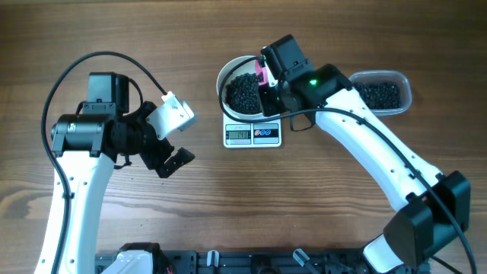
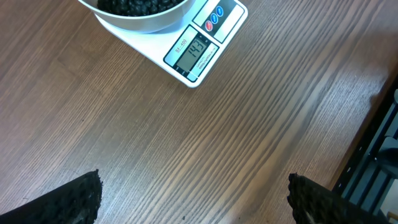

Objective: Scoop item into bowl and weigh 150g on scale
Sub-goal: 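Tip the scoop over the white bowl to add beans gradually, then move the right gripper with the scoop back toward the container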

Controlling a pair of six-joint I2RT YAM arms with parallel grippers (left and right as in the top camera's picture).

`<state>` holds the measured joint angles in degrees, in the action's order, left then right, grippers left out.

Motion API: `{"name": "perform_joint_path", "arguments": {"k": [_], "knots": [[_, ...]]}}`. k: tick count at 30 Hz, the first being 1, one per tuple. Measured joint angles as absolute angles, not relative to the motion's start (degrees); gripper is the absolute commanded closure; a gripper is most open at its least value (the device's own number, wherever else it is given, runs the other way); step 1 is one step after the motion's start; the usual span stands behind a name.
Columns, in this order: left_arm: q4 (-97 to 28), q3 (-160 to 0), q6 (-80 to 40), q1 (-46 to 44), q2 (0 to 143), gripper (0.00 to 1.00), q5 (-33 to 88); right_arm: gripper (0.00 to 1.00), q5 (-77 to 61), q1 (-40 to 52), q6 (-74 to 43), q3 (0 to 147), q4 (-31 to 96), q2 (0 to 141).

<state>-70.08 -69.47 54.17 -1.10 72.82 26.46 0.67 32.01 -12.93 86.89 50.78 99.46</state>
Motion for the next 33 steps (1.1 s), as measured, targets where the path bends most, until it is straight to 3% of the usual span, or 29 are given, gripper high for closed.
{"name": "perform_joint_path", "arguments": {"k": [22, 28, 33], "knots": [[-70.08, -69.47, 54.17, -1.1, 72.82, 0.0, 26.46, 0.95, 1.91, 32.71, -10.85, 88.58, 52.21, 100.64], [-70.08, -69.47, 54.17, -1.1, 72.82, 0.0, 26.46, 0.96, 14.44, 35.73, -5.26, 88.66, 54.19, 100.66], [-70.06, -69.47, 54.17, -1.1, 72.82, 0.0, 26.46, 0.96, 5.39, 30.92, -5.91, 88.77, 53.91, 100.66]]}}
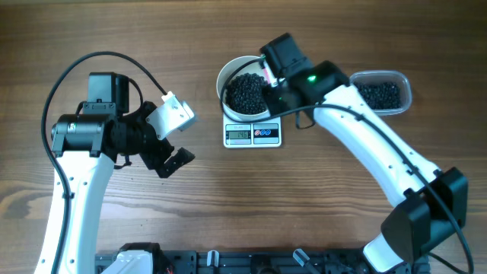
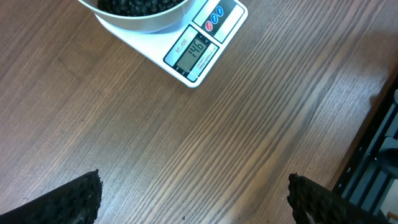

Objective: Scoop item into bowl and weigh 150g on scale
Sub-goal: 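Move the right gripper with the scoop back toward the container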

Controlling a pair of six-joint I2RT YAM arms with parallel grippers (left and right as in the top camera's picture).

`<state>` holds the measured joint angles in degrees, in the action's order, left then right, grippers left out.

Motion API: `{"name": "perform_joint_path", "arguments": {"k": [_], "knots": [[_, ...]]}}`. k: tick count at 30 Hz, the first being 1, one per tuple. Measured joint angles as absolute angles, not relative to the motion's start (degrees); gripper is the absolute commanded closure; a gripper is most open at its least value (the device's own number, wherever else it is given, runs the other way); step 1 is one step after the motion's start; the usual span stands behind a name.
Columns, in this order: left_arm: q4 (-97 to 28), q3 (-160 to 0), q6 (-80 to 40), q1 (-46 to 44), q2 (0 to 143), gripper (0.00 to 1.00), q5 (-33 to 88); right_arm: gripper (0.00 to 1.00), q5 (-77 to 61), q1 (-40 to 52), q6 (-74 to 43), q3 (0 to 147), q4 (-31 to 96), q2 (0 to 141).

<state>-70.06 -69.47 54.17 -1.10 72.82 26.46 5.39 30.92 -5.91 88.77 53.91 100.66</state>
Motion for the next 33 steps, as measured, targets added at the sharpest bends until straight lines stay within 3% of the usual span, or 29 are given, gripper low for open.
{"name": "perform_joint_path", "arguments": {"k": [5, 9, 12, 17, 24, 33], "knots": [[-70.08, -69.47, 54.17, -1.1, 72.82, 0.0, 26.46, 0.96, 2.98, 25.43, -9.52, 89.43, 60.86, 100.6], [-70.08, -69.47, 54.17, -1.1, 72.82, 0.0, 26.46, 0.96, 6.52, 8.43, -11.75, 89.52, 67.99, 96.62], [-70.08, -69.47, 54.17, -1.1, 72.82, 0.0, 26.46, 0.95, 5.37, 1.52, -9.13, 89.58, 66.3, 95.24], [-70.11, -69.47, 54.17, -1.1, 72.82, 0.0, 26.46, 0.96, 6.74, 1.02, -4.95, 89.27, 66.83, 95.22], [-70.11, -69.47, 54.17, -1.1, 72.82, 0.0, 26.46, 0.96, 11.62, 1.02, -2.22, 77.65, 62.0, 95.29], [-70.08, -69.47, 54.17, -1.1, 72.82, 0.0, 26.46, 0.96, 3.81, 0.97, 1.43, 76.09, 57.71, 99.35]]}}
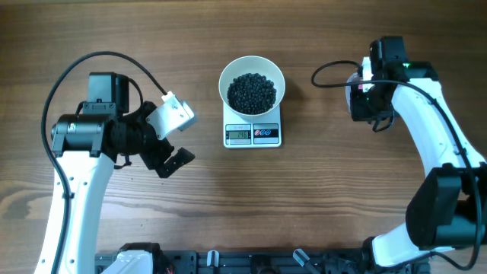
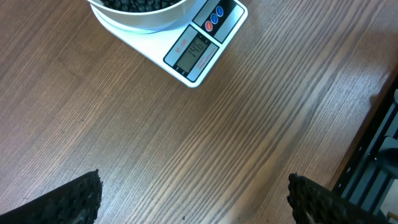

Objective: Scoop item into bowl and weigh 150g on scale

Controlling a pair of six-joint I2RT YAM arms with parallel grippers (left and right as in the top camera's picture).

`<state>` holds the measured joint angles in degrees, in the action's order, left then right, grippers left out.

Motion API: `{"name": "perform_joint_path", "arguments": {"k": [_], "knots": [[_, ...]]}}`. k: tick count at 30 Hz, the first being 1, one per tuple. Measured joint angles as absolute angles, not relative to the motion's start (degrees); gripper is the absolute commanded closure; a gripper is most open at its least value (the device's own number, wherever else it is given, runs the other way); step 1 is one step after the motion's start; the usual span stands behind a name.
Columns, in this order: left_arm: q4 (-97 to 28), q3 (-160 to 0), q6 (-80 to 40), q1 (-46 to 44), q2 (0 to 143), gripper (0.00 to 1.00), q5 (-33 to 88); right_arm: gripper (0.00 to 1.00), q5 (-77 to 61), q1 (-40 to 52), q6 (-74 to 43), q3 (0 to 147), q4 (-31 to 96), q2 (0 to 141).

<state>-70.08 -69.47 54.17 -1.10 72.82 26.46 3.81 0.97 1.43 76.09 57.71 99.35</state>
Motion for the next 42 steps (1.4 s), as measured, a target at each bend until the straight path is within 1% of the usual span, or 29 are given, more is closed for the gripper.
{"name": "perform_joint_path", "arguments": {"k": [3, 7, 12, 14, 15, 18, 21, 25, 28, 32, 33, 36, 42], "knots": [[-70.08, -69.47, 54.17, -1.1, 72.82, 0.0, 26.46, 0.96, -1.19, -0.34, 1.8, 76.09, 57.21, 99.37], [-70.08, -69.47, 54.17, -1.1, 72.82, 0.0, 26.46, 0.96, -13.45, -8.51, 1.85, 76.09, 56.9, 99.44], [-70.08, -69.47, 54.17, -1.1, 72.82, 0.0, 26.46, 0.96, -22.13, -17.82, 1.93, 76.09, 57.39, 99.44], [-70.08, -69.47, 54.17, -1.1, 72.82, 0.0, 26.46, 0.96, -25.65, -20.1, 2.92, 76.09, 57.74, 99.44], [-70.08, -69.47, 54.17, -1.1, 72.82, 0.0, 26.46, 0.96, -29.82, -21.63, 3.77, 76.09, 57.78, 99.44], [-70.08, -69.47, 54.17, -1.1, 72.82, 0.0, 26.46, 0.96, -38.15, -23.46, 4.38, 76.09, 59.31, 99.44], [-70.08, -69.47, 54.17, -1.1, 72.82, 0.0, 26.46, 0.96, -41.54, -22.92, 3.55, 76.09, 59.99, 98.08], [-70.08, -69.47, 54.17, -1.1, 72.82, 0.0, 26.46, 0.96, -42.98, -16.73, -1.69, 76.07, 59.48, 89.65], [-70.06, -69.47, 54.17, -1.1, 72.82, 0.0, 26.46, 0.96, -42.44, -7.49, -8.43, 76.09, 54.5, 83.59], [-70.13, -69.47, 54.17, -1.1, 72.82, 0.0, 26.46, 0.95, -38.33, 3.62, -15.25, 76.09, 46.57, 82.65], [-70.08, -69.47, 54.17, -1.1, 72.82, 0.0, 26.44, 0.96, -35.46, 7.38, -16.73, 76.09, 44.45, 82.65], [-70.08, -69.47, 54.17, -1.1, 72.82, 0.0, 26.46, 0.96, -26.7, 14.2, -18.41, 76.09, 43.31, 82.65], [-70.08, -69.47, 54.17, -1.1, 72.82, 0.0, 26.46, 0.96, -9.61, 28.29, -17.65, 76.09, 41.01, 82.65]]}}
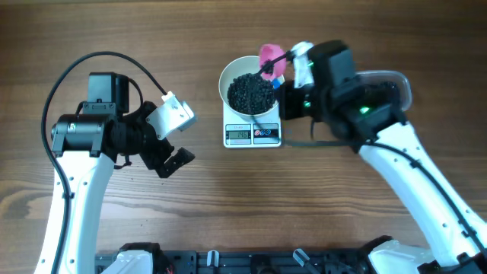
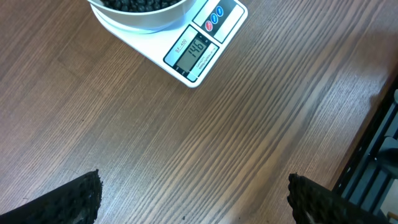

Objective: Scoop item into bowl and weigh 150g on scale

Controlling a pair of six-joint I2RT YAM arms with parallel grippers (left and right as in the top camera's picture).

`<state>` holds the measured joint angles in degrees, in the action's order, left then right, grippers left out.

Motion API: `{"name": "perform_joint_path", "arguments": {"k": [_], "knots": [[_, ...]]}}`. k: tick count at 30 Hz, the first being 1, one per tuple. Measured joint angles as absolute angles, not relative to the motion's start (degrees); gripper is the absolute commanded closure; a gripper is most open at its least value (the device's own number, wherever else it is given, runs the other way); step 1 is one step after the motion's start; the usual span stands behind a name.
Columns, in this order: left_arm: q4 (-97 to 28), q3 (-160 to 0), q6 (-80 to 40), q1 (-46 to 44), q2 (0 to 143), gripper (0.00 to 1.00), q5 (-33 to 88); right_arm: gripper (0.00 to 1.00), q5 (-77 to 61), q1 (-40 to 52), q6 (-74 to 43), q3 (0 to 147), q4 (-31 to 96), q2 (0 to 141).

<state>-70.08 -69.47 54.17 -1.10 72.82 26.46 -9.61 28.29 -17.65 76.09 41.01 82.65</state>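
A white bowl point(image 1: 252, 86) of small black beans sits on a white scale point(image 1: 253, 134). In the left wrist view the bowl point(image 2: 140, 18) is at the top edge and the scale display point(image 2: 198, 50) seems to read 146. My right gripper point(image 1: 295, 67) is shut on a pink scoop point(image 1: 270, 56), which hangs over the bowl's far right rim; whether the scoop is loaded cannot be told. My left gripper point(image 1: 173, 161) stands open over bare wood left of the scale, its fingertips point(image 2: 84, 193) wide apart.
A clear container point(image 1: 397, 85) at the right is mostly hidden under my right arm. The table's front edge carries a black rail point(image 1: 251, 260), also seen at the right of the left wrist view point(image 2: 379, 149).
My right arm was at the far right over the container with the bowl uncovered. Now it is beside the bowl with the pink scoop over the far right rim. The left arm has not moved.
My right gripper held the scoop at the bowl, the display near 143. Then it was still at the bowl and the display showed about 146. Then the arm was at the container on the right. Now the scoop is back over the bowl, the display still about 146.
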Motion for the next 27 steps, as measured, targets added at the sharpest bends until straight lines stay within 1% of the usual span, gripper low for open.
{"name": "perform_joint_path", "arguments": {"k": [4, 6, 10, 13, 18, 21, 27], "knots": [[-70.08, -69.47, 54.17, -1.1, 72.82, 0.0, 26.46, 0.95, -4.14, 28.95, -14.98, 76.09, 40.6, 82.65], [-70.06, -69.47, 54.17, -1.1, 72.82, 0.0, 26.46, 0.96, -3.57, 28.95, -14.59, 76.09, 38.63, 82.65], [-70.08, -69.47, 54.17, -1.1, 72.82, 0.0, 26.46, 0.95, -0.25, 29.91, -10.15, 76.09, 39.86, 83.2], [-70.08, -69.47, 54.17, -1.1, 72.82, 0.0, 26.46, 0.96, 0.49, 30.26, -6.22, 76.09, 40.84, 83.37], [-70.08, -69.47, 54.17, -1.1, 72.82, 0.0, 26.46, 0.96, 0.93, 30.46, -4.86, 76.09, 38.85, 83.37], [-70.08, -69.47, 54.17, -1.1, 72.82, 0.0, 26.46, 0.96, 0.47, 31.05, -1.15, 76.09, 37.8, 83.59], [-70.08, -69.47, 54.17, -1.1, 72.82, 0.0, 26.46, 0.96, -0.03, 31.09, 0.36, 76.09, 37.36, 84.23]]}}
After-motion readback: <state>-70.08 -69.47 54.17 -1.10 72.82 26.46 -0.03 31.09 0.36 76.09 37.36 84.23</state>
